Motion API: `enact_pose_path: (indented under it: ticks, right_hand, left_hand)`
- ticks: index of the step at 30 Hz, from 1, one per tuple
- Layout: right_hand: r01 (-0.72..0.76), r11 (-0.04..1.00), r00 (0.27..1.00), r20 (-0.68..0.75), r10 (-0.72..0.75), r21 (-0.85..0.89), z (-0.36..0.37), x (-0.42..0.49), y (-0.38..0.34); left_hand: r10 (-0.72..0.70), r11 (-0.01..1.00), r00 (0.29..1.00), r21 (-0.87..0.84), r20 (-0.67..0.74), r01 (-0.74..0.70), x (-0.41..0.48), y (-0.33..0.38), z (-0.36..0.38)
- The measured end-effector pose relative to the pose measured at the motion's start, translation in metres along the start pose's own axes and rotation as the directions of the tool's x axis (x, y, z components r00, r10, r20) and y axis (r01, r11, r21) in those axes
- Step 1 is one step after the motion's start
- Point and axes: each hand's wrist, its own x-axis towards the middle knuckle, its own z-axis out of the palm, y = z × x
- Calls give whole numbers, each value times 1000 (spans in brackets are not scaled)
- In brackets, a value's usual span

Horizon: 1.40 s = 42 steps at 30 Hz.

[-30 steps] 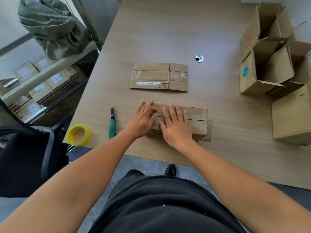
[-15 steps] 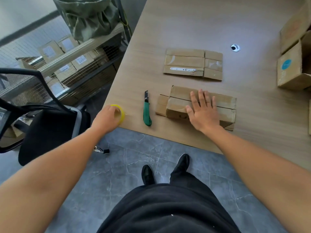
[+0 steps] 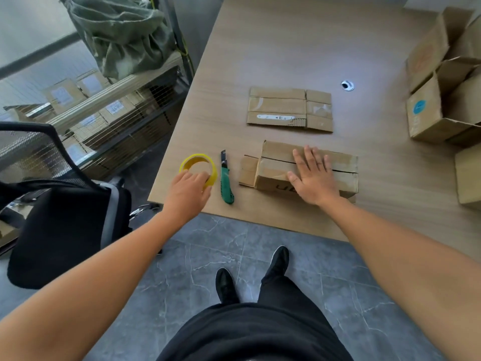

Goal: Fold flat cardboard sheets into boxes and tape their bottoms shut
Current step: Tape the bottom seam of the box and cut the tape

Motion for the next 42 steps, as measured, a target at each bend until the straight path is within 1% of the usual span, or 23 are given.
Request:
enact_pose_path:
  ticks: [1, 2, 4, 5, 6, 9, 12, 15, 18, 21, 25, 28, 30, 34, 38, 41, 42]
  right_hand:
    - [31, 997, 999, -34, -29, 69, -2, -2, 1]
    - [60, 982, 996, -82, -46, 178, -4, -5, 1]
    - [94, 907, 986, -166, -27, 411, -8, -12, 5]
    - [108, 864, 981, -192, -13, 491, -10, -15, 7]
    - [127, 831, 977, -212, -11, 542, -10, -17, 10]
    - [179, 767, 966, -259, -17, 617, -10, -19, 19]
    - [177, 696, 951, -303, 62, 696, -9, -16, 28]
    - [165, 632, 931, -331, 154, 757, -9, -9, 33]
    - [126, 608, 932, -304, 198, 784, -14, 2, 36]
    - [123, 608, 947, -276, 164, 785, -23, 17, 46]
    - [160, 627, 971, -235, 38, 763, -34, 29, 61]
    - [216, 709, 973, -211, -97, 671, -42, 35, 67]
    - [232, 734, 971, -192, -139, 638, -45, 38, 69]
    - [220, 726, 967, -243, -76, 651, -40, 39, 70]
    - [216, 722, 958, -287, -24, 658, -37, 42, 67]
    - [247, 718, 949, -311, -44, 651, -33, 41, 68]
    - [269, 702, 944, -326, -56, 660, -33, 39, 68]
  left_hand:
    - [52, 998, 998, -21, -33, -53, 8, 16, -6]
    - [101, 994, 993, -38, -53, -103, 17, 33, -11]
    - [180, 980, 982, -72, -63, -184, 36, 71, -17]
    - [210, 973, 976, -86, -60, -215, 47, 91, -18]
    - [238, 966, 970, -93, -51, -241, 57, 109, -17]
    - [309, 949, 951, -73, 11, -307, 83, 150, -7]
    - [342, 939, 937, -4, 72, -343, 99, 171, 9]
    - [333, 941, 938, 27, 93, -337, 105, 181, 22]
    - [323, 945, 942, 31, 92, -327, 108, 183, 28]
    - [335, 940, 937, 30, 102, -339, 110, 182, 28]
    - [339, 941, 938, -5, 73, -339, 114, 180, 27]
    - [355, 935, 932, -15, 72, -355, 115, 177, 29]
    - [355, 935, 931, -15, 81, -355, 115, 178, 30]
    - [342, 940, 936, -27, 84, -340, 117, 181, 29]
    - [317, 948, 943, -3, 97, -318, 118, 184, 28]
    - [284, 955, 956, 63, 71, -289, 120, 193, 29]
    - [268, 957, 961, 95, 64, -274, 121, 195, 30]
